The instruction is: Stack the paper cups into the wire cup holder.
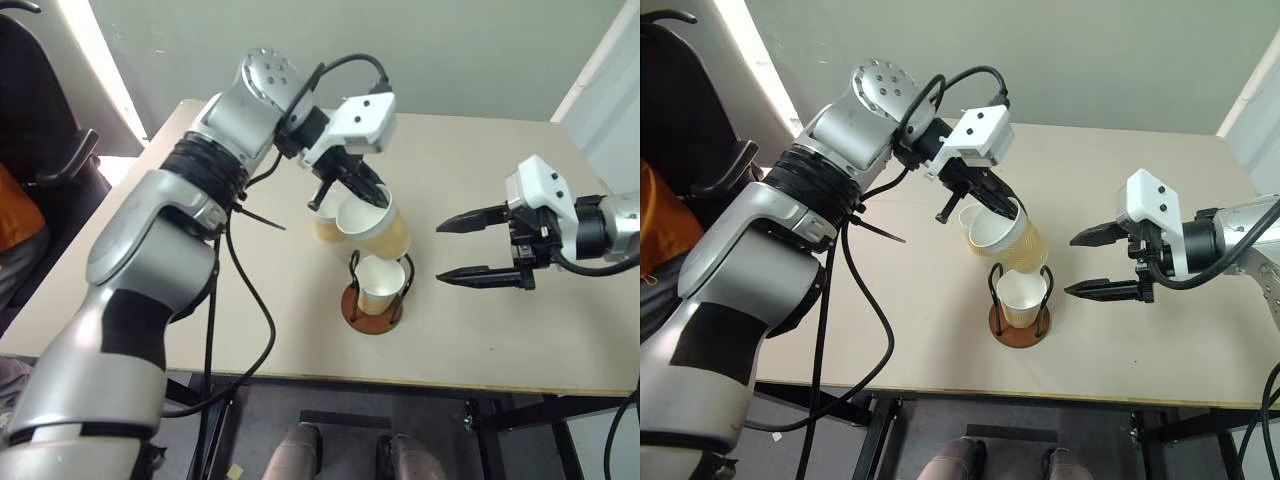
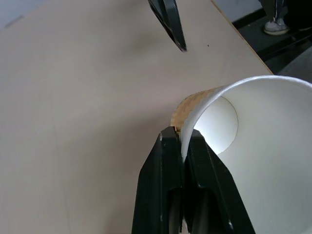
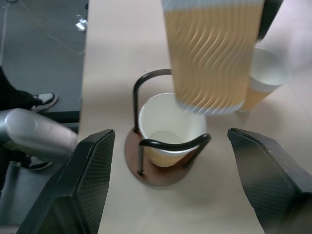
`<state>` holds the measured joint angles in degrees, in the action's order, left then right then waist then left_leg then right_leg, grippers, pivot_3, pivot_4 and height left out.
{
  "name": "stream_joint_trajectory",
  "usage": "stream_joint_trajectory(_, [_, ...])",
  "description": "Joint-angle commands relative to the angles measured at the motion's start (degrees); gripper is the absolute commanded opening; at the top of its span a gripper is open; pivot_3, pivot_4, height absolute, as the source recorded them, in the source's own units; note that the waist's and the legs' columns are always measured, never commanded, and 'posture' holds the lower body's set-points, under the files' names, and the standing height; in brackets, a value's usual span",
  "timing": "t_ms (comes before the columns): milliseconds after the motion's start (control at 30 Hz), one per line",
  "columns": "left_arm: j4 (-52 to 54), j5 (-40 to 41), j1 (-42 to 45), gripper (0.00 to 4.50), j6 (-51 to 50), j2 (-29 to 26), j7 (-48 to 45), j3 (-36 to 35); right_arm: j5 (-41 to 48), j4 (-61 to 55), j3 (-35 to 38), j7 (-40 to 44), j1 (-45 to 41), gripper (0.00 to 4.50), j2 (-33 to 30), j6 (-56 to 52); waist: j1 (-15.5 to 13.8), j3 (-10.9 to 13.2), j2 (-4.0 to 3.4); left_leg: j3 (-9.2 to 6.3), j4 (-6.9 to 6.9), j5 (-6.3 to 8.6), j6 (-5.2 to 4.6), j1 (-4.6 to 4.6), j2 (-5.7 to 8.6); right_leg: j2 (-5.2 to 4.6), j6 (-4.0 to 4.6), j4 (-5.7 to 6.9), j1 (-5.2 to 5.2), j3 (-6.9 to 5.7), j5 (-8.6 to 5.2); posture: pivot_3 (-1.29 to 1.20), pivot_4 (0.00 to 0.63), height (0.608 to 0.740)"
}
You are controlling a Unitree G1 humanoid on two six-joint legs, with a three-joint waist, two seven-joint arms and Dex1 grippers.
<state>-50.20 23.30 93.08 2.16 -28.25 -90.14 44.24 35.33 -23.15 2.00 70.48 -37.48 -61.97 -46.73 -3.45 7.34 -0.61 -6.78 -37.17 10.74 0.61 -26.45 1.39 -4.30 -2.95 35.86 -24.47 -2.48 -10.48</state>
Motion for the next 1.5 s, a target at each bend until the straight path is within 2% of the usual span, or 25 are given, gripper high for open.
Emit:
stream_joint_trajectory(33, [0.5, 2.55, 1.82, 0.04, 1.51, -0.07, -2.36, 2.04, 1.84, -3.28, 3.39, -2.01, 1.11, 3.85, -1.06, -1.31, -0.15, 0.0, 0.0, 0.07, -0.01, 0.03, -0.04, 0.0, 0.02, 0.01, -0.05, -0.01, 0.0, 0.05, -0.02, 0.0, 0.15, 0.74])
stream_joint_trajectory(333, [0.69, 5.34, 1.92, 0.04, 3.06, 0.55, -2.36, 6.58, 3.98, -6.45, 5.69, -5.45, 4.86, 3.85, -1.75, -3.15, -0.33, 0.0, 0.0, 0.93, -0.53, 0.38, -0.59, 0.1, 0.07, 0.01, -0.65, -0.02, -0.01, 1.01, 0.09, 0.0, 0.15, 0.74])
stream_joint_trajectory(567, [0.12, 3.98, 1.91, 0.04, 6.28, 1.59, -2.36, 10.35, 5.24, -7.61, 6.38, -7.37, 5.62, 3.85, -1.76, -3.79, -0.3, 0.0, -0.02, 1.09, -1.04, 0.65, -0.81, 0.14, 0.09, -0.03, -0.8, -0.04, 0.03, 1.22, 0.04, 0.0, 0.15, 0.74])
stream_joint_trajectory(700, [-2.32, 0.2, 2.39, 0.04, 10.89, 3.28, -2.36, 12.94, 5.6, -8.27, 7.27, -8.25, 6.58, 3.85, -2.17, -4.07, -0.33, 0.0, -0.02, 1.14, -1.03, 0.67, -0.84, 0.16, 0.08, -0.03, -0.82, -0.03, 0.03, 1.22, 0.03, 0.0, 0.15, 0.74])
stream_joint_trajectory(1100, [-7.58, -2.06, 3.66, 0.04, 14.9, 7.39, -2.36, 12.02, 7.63, -11.59, 9.07, -11.67, 9.42, 3.85, -2.84, -5.77, -0.4, 0.0, -0.02, 1.24, -1.06, 0.76, -0.92, 0.13, 0.09, -0.04, -0.91, -0.04, 0.03, 1.28, -0.01, 0.0, 0.15, 0.74])
stream_joint_trajectory(1200, [-7.2, -1.83, 3.46, 0.72, 14.83, 7.34, -2.36, 12.01, 7.71, -11.27, 8.82, -11.73, 9.18, 3.85, -3.06, -5.48, -0.4, 0.0, -0.03, 1.3, -1.06, 0.78, -0.91, 0.16, 0.09, -0.04, -0.92, -0.03, 0.03, 1.31, -0.02, 0.0, 0.15, 0.74])
stream_joint_trajectory(1333, [-7.49, -2.81, 3.22, 2.08, 15.74, 7.12, -2.36, 10.54, 6.96, -10.03, 6.86, -11.27, 7.71, 3.85, -2.93, -4.31, -0.39, 0.0, -0.03, 1.31, -1.07, 0.79, -0.92, 0.16, 0.09, -0.03, -0.94, -0.03, 0.03, 1.33, -0.02, 0.0, 0.15, 0.74])
stream_joint_trajectory(1500, [-14.3, -8.55, 4.29, 2.08, 13.67, 7.72, -1.91, 0.6, 5.93, -7.92, 4.3, -9.76, 5.53, 3.85, -2.61, -2.56, -0.35, 0.0, -0.03, 1.33, -1.08, 0.8, -0.95, 0.17, 0.09, -0.03, -0.99, -0.03, 0.02, 1.35, -0.05, 0.0, 0.15, 0.74])
